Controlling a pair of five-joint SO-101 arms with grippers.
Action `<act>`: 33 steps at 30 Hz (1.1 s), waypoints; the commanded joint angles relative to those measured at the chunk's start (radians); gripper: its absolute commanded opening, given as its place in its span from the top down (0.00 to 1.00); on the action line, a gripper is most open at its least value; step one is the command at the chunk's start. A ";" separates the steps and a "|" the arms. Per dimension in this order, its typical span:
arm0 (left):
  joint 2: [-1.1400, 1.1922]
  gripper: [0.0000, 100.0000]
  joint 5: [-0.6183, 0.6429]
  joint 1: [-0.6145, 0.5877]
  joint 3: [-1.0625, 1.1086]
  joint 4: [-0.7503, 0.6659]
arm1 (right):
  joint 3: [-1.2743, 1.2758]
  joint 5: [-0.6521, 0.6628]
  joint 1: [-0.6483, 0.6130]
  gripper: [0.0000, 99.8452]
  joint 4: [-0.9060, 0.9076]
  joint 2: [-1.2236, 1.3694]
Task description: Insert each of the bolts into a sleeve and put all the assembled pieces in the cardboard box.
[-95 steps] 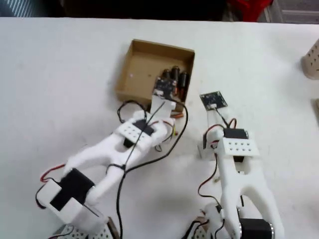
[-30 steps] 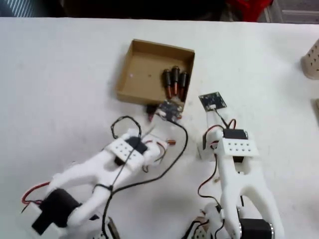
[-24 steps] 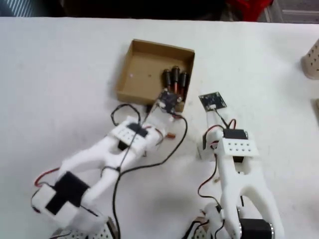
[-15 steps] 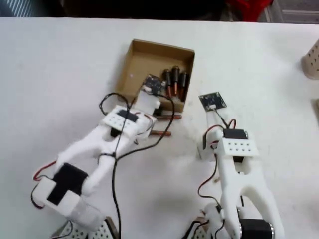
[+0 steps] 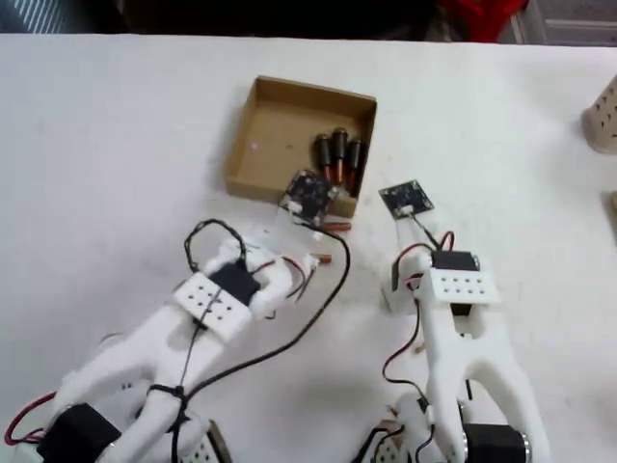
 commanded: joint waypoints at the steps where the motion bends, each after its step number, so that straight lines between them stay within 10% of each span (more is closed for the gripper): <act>1: 0.125 0.98 0.107 -0.044 -0.035 -0.132 | -0.006 0.008 0.002 0.98 -0.015 -0.033; 11: 0.515 0.98 0.264 -0.084 -0.358 0.144 | -0.005 0.008 0.002 0.98 -0.015 -0.033; 26: 0.599 0.98 0.315 -0.311 -0.497 -0.020 | -0.003 0.011 -0.013 0.98 -0.016 -0.033; 33: 0.375 0.98 0.370 -0.196 -0.354 -0.012 | -0.003 0.011 -0.013 0.98 -0.016 -0.033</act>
